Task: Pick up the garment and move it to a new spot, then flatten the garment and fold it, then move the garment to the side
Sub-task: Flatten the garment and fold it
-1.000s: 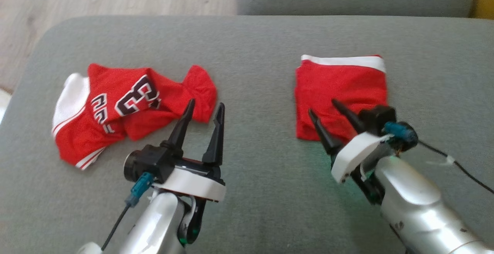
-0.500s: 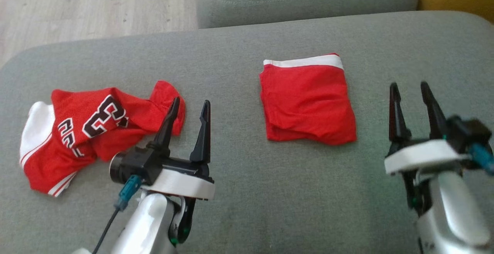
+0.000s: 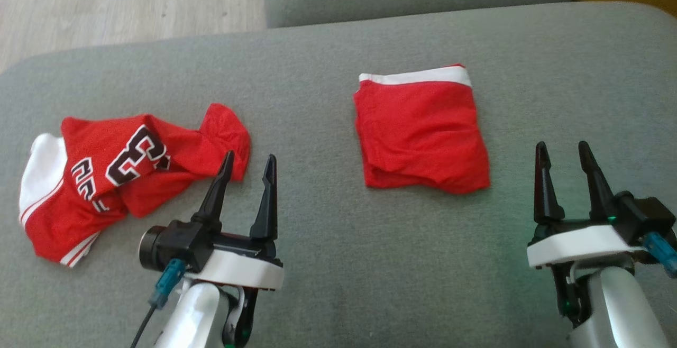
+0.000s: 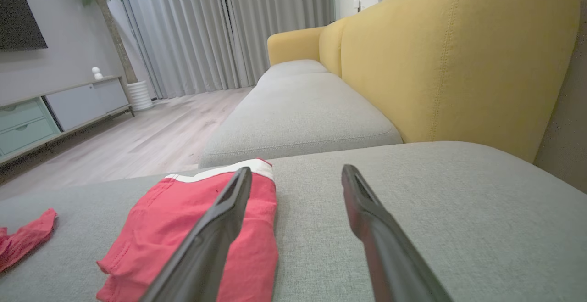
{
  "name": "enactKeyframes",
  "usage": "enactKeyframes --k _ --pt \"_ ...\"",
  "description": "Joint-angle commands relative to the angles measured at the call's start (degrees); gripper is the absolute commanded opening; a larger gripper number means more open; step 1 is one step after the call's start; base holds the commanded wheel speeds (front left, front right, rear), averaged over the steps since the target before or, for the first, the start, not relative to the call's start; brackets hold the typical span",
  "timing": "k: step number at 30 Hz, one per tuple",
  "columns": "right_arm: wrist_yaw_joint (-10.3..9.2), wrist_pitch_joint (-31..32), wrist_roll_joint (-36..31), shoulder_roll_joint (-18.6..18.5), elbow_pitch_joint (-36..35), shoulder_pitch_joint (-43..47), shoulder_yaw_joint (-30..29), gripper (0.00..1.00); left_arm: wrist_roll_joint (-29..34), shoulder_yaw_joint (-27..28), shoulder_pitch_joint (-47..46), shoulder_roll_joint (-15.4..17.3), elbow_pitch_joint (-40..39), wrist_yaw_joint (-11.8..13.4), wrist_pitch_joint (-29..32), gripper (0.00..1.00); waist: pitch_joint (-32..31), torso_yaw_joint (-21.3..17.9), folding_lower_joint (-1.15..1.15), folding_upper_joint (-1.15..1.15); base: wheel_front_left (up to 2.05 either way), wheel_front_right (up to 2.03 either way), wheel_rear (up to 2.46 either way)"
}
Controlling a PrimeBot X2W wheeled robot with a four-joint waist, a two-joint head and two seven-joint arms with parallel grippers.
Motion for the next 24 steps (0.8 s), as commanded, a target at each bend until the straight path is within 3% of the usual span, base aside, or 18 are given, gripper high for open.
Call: enactKeyframes --k 1,2,3,4,12,24 --pt "-0.04 -0.68 -1.13 0.06 -2.00 -2.51 1.59 1.00 0.49 2.01 -2.27 0.17 -2.13 -0.37 -0.54 1.00 1.00 0.95 0.00 0.00 0.00 0.00 0.00" --pt "-0.04 -0.68 -1.68 0.06 -1.71 -3.11 1.73 1.00 0.39 1.83 -2.62 0.16 -2.27 -0.50 -0.54 1.00 1.52 1.40 0.00 0.00 0.00 0.00 0.00" --pt "-0.04 -0.68 -2.29 0.06 -1.27 -3.86 1.89 0.14 0.20 1.57 -3.01 0.16 -2.44 -0.53 -0.54 1.00 2.12 1.92 0.00 0.00 0.00 0.00 0.00" --pt "-0.04 -0.68 -3.12 0.06 -0.86 -4.78 2.08 0.00 -0.03 1.29 -3.40 0.15 -2.68 -0.48 -0.54 1.00 2.75 2.45 0.00 0.00 0.00 0.00 0.00" --pt "-0.04 1.37 -8.49 0.07 6.61 -16.24 0.29 0.00 -1.90 -1.95 -6.51 0.14 -5.08 0.14 -0.54 1.00 9.63 8.11 0.00 0.00 0.00 0.00 0.00" --pt "-0.04 2.00 -15.45 -1.91 28.08 -30.64 -8.62 0.00 -4.55 -6.36 -10.26 0.13 -5.94 1.47 -0.54 1.00 14.61 14.33 0.00 0.00 0.00 0.00 0.00"
